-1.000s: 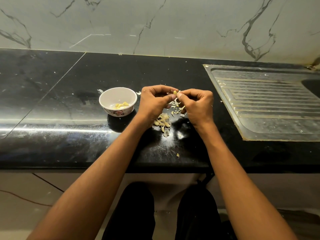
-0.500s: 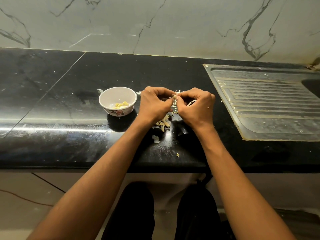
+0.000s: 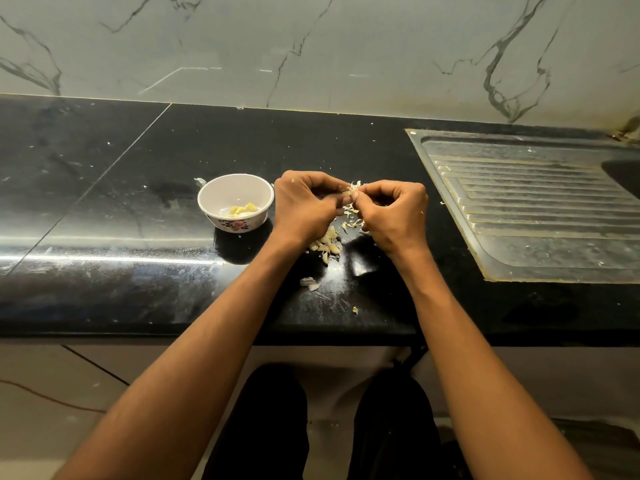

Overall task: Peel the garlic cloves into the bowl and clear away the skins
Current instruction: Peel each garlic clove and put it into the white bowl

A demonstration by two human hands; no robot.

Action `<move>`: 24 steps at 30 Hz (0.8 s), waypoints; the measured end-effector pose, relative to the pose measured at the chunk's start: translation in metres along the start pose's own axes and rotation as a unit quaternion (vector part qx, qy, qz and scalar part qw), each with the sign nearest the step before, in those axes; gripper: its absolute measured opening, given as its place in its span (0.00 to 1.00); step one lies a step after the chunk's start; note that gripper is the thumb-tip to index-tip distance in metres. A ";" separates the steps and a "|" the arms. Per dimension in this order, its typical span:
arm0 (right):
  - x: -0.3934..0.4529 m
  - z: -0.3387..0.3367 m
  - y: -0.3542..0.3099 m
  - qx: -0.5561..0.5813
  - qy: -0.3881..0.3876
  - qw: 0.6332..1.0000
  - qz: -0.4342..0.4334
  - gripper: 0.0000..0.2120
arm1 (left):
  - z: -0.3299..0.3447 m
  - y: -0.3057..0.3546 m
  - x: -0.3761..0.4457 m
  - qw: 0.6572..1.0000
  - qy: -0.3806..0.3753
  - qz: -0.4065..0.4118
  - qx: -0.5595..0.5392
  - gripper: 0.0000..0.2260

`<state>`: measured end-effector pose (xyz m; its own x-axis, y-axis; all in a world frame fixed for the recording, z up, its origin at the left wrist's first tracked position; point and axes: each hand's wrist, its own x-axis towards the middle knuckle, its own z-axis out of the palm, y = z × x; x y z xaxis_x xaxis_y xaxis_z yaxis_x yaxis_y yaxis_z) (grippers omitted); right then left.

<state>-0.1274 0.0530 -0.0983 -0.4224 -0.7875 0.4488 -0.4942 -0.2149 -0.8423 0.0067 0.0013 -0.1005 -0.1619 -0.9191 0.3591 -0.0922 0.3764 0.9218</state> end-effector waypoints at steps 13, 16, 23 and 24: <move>0.000 0.002 0.003 -0.048 0.014 0.998 -0.042 0.02 | -0.002 0.001 -0.002 0.998 -0.018 0.023 0.053 0.05; 0.000 0.003 0.002 -0.040 0.011 0.998 -0.038 0.02 | -0.003 0.002 -0.002 0.999 -0.019 0.021 0.039 0.05; 0.000 0.001 -0.002 0.043 0.000 0.999 0.033 0.07 | -0.001 0.000 -0.001 1.000 -0.015 0.011 -0.021 0.06; 0.001 0.001 -0.002 0.059 -0.002 0.997 0.044 0.06 | -0.001 -0.001 0.000 0.999 -0.016 0.014 -0.025 0.06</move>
<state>-0.1260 0.0524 -0.0964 -0.4575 -0.8087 0.3697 -0.3625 -0.2101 -0.9080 0.0077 0.0010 -0.1010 -0.1954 -0.9040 0.3802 -0.0385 0.3944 0.9181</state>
